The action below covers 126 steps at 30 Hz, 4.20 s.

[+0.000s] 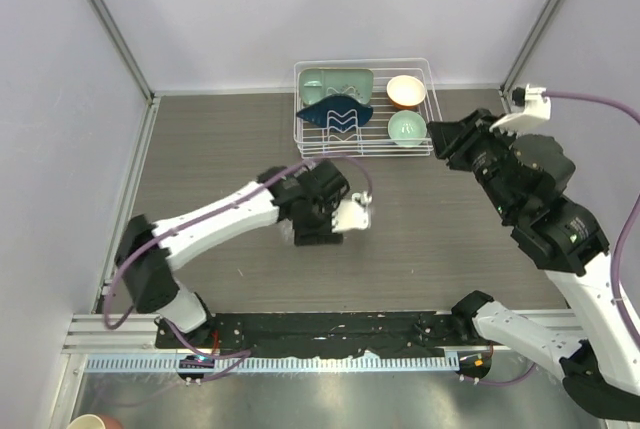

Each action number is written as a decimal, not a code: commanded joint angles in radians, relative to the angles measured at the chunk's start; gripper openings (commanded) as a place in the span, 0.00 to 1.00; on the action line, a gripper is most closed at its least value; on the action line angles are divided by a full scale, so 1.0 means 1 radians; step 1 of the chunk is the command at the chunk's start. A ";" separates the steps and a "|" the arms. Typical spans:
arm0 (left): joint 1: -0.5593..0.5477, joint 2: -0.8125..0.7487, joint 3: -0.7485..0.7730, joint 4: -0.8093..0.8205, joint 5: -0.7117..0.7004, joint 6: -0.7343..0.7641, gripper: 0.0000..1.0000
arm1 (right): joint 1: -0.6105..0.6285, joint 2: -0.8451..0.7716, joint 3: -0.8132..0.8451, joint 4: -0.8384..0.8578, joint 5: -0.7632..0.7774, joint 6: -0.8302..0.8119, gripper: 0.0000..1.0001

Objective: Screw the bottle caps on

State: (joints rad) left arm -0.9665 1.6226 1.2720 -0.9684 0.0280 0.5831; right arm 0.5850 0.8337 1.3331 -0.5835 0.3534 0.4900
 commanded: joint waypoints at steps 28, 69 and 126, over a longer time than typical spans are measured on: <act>0.011 -0.742 -0.542 1.217 0.386 -0.914 0.16 | 0.120 0.294 0.281 0.053 -0.633 -0.255 0.03; 0.074 -0.784 -0.596 1.223 0.510 -0.904 0.02 | 0.365 0.286 0.170 0.157 -0.643 -0.269 0.02; 0.118 -0.813 -0.586 1.243 0.575 -0.913 0.00 | 0.383 0.315 0.084 0.030 -0.481 -0.387 0.04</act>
State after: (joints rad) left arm -0.8627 0.8566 0.6575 0.1379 0.5987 -0.3344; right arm 0.9630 1.1393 1.4277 -0.4015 -0.1387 0.1448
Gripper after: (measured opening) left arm 0.573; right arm 0.377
